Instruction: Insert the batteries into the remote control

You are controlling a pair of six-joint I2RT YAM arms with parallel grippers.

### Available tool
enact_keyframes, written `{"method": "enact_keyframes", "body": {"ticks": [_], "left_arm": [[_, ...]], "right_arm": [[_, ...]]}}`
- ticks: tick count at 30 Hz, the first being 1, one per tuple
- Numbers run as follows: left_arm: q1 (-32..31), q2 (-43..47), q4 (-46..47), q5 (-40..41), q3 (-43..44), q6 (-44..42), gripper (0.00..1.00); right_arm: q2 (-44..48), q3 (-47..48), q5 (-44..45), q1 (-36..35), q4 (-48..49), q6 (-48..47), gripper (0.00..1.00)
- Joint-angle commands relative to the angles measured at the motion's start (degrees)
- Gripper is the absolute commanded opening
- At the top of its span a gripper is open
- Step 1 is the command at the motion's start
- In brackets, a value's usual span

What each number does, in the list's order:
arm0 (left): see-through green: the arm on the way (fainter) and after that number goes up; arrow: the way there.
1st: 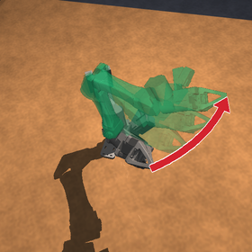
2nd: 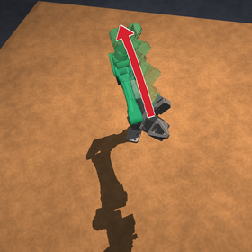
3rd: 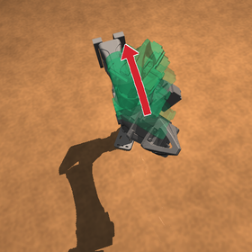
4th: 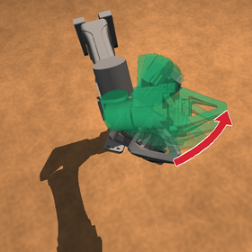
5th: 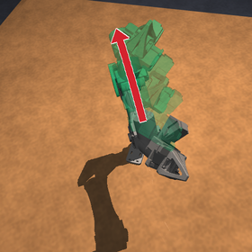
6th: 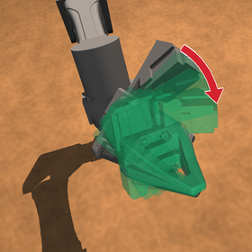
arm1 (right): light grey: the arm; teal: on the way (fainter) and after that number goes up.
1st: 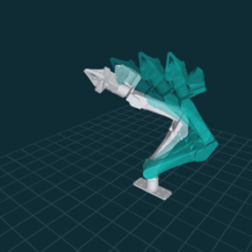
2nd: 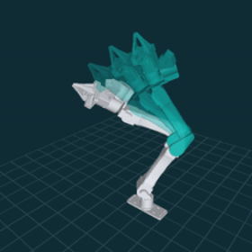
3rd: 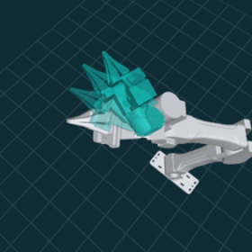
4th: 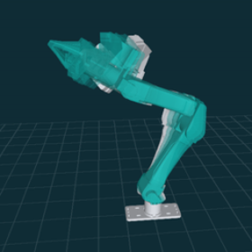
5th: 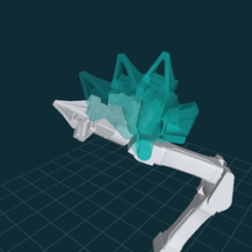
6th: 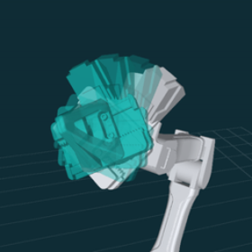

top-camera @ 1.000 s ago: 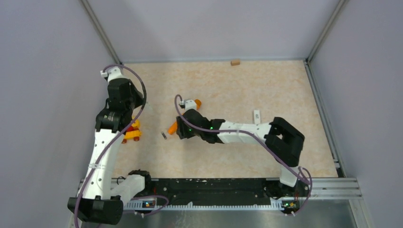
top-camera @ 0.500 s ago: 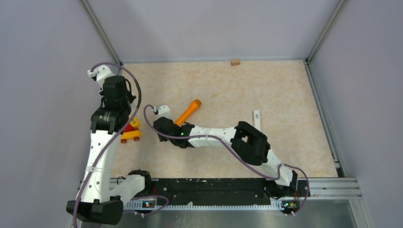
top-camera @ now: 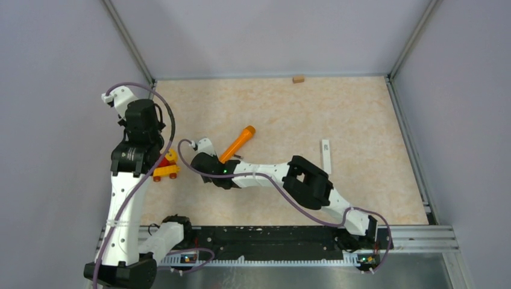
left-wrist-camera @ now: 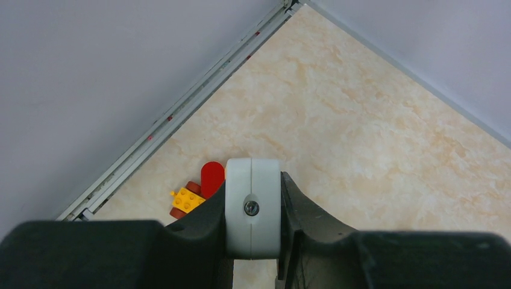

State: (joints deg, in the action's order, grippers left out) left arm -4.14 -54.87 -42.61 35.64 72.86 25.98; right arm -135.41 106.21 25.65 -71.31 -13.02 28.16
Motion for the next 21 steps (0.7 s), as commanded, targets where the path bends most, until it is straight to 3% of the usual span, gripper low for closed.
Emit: {"method": "enact_keyframes", "body": {"ticks": [1,11,17,21], "left_arm": [[0.36,0.83,1.13,-0.18,1.76,-0.40,0.00],[0.45,1.33,0.95,-0.88,1.39,-0.58,0.00],[0.45,1.72,1.76,-1.42,0.51,-0.32,0.00],[0.52,1.96,2.00,-1.45,0.11,-0.31,0.00]], "right_arm": [[-2.54,5.61,-0.38,-0.77,0.29,-1.81,0.38],[-7.24,10.17,3.27,-0.85,-5.20,-1.64,0.33],[-7.16,10.01,5.50,-1.18,-5.87,-2.30,0.06],[-3.72,5.94,5.74,-1.64,-1.56,-2.53,0.00]]}}
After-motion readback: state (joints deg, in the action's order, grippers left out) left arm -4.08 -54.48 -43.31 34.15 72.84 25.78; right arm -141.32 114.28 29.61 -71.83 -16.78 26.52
